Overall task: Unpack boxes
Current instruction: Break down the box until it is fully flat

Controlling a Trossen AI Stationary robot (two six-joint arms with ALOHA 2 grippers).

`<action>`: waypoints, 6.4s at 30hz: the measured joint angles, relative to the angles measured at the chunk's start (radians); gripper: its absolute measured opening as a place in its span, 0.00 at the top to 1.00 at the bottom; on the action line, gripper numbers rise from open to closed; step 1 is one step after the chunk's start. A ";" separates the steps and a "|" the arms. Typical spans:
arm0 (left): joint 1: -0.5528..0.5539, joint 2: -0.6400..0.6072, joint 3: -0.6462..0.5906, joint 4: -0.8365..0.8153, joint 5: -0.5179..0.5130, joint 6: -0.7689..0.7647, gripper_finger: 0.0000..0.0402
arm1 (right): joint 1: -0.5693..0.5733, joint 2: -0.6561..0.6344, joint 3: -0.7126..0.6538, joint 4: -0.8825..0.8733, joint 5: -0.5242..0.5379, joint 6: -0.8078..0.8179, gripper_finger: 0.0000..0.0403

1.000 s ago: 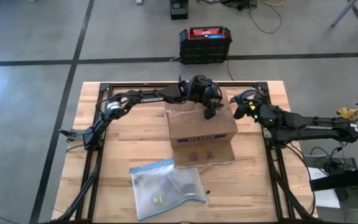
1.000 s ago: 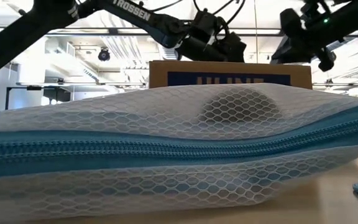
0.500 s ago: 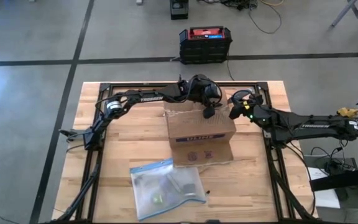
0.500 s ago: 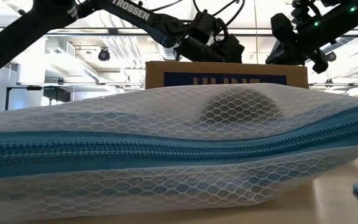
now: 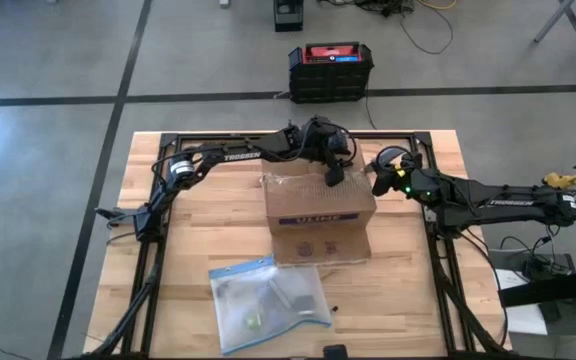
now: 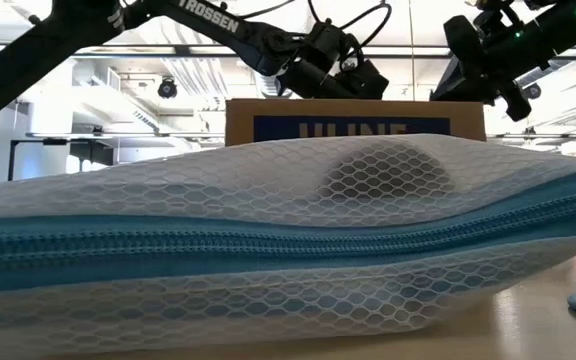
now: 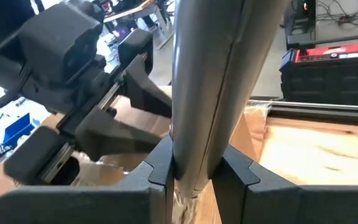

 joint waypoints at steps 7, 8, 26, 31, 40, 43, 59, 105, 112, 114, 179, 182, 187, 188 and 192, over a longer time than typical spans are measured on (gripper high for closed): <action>0.010 -0.001 0.000 -0.018 -0.001 0.000 0.61 | 0.048 -0.011 0.000 -0.029 0.033 0.048 0.86; 0.011 -0.001 0.000 -0.020 -0.002 0.001 0.61 | 0.053 -0.014 0.000 -0.031 0.035 0.056 0.86; 0.025 -0.002 0.000 -0.072 -0.023 0.060 0.61 | 0.138 -0.028 0.087 -0.272 0.008 0.335 0.86; 0.025 -0.002 0.000 -0.072 -0.024 0.062 0.61 | 0.138 -0.026 0.163 -0.412 -0.063 0.403 0.86; 0.029 -0.003 -0.001 -0.072 -0.034 0.067 0.61 | 0.138 -0.026 0.208 -0.432 -0.147 0.441 0.86; 0.030 -0.003 -0.001 -0.073 -0.036 0.064 0.61 | 0.138 -0.026 0.211 -0.431 -0.166 0.467 0.86; 0.031 -0.005 -0.001 -0.120 -0.038 0.076 0.61 | 0.138 0.017 0.210 -0.410 -0.249 0.617 0.86; -0.476 -0.515 -0.552 0.135 -0.374 0.065 0.61 | 0.119 0.065 0.209 -0.308 -0.187 0.623 0.86; -0.484 -0.524 -0.509 0.051 -0.430 -0.083 0.61 | 0.119 0.036 0.270 -0.475 -0.179 0.562 0.86; -0.463 -0.520 -0.484 0.015 -0.429 -0.097 0.60 | 0.119 0.026 0.305 -0.559 -0.209 0.560 0.86; -0.127 -0.367 0.067 -0.567 0.227 0.153 1.00 | 0.145 0.128 0.077 -0.718 -0.825 0.410 0.99; -0.127 -0.367 0.166 -0.601 0.192 0.174 1.00 | 0.145 0.122 0.176 -0.814 -0.722 0.351 0.99; -0.127 -0.367 0.316 -0.634 0.119 0.174 1.00 | 0.145 0.116 0.401 -0.980 -0.483 0.262 1.00; -0.127 -0.367 0.339 -0.635 0.105 0.168 1.00 | 0.145 0.115 0.447 -0.990 -0.435 0.232 1.00; -0.127 -0.368 0.391 -0.608 0.096 0.111 1.00 | 0.145 0.115 0.631 -0.989 -0.263 0.101 1.00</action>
